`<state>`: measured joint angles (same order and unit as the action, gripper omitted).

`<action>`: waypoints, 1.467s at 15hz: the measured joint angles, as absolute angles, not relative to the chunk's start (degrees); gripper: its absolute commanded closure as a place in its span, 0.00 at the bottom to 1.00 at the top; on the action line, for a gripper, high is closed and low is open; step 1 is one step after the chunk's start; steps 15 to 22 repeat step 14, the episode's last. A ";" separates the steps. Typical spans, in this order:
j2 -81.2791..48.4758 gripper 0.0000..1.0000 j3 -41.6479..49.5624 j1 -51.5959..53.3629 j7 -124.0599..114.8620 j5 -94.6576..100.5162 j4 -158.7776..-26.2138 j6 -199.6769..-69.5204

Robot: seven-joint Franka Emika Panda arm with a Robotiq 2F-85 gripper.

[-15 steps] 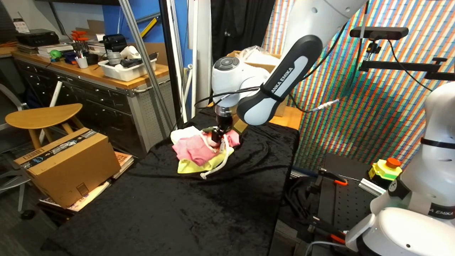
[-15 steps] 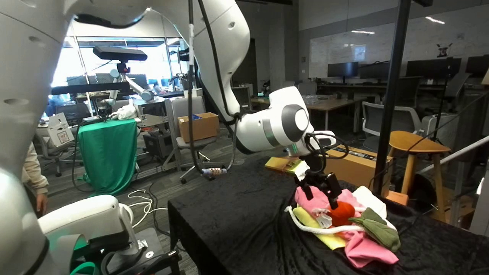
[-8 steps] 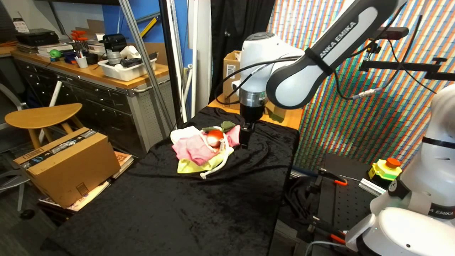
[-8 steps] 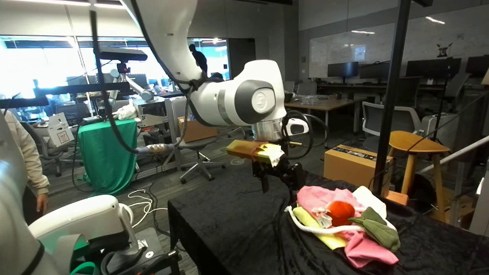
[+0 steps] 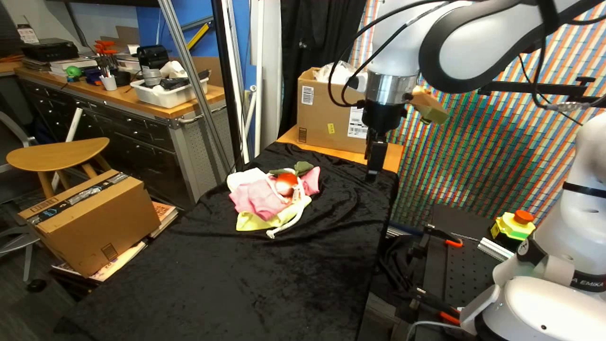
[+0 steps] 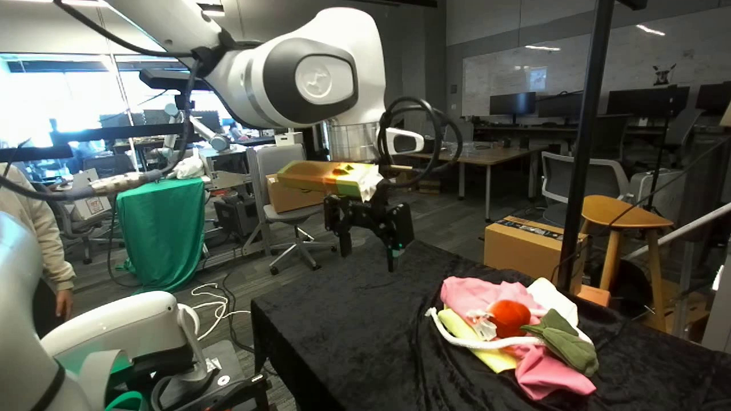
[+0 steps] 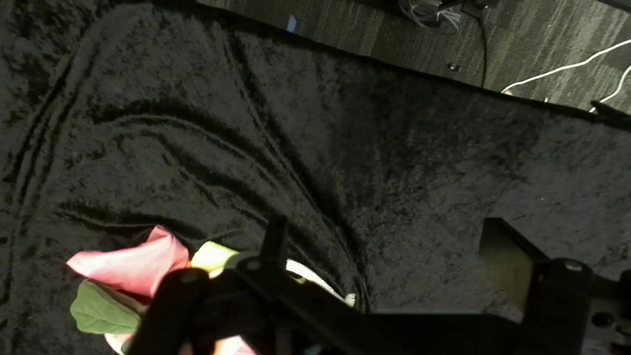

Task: Put all the objects together on the right side of the table

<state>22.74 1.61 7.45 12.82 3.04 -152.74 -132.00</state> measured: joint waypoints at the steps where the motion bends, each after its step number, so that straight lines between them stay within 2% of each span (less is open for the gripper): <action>1: 26.01 0.00 1.79 7.45 14.12 2.88 -154.08 -131.32; 10: 49.59 0.00 6.81 7.46 21.11 2.63 -157.65 -122.92; 22: 51.31 0.00 7.16 7.46 21.31 2.63 -157.80 -122.92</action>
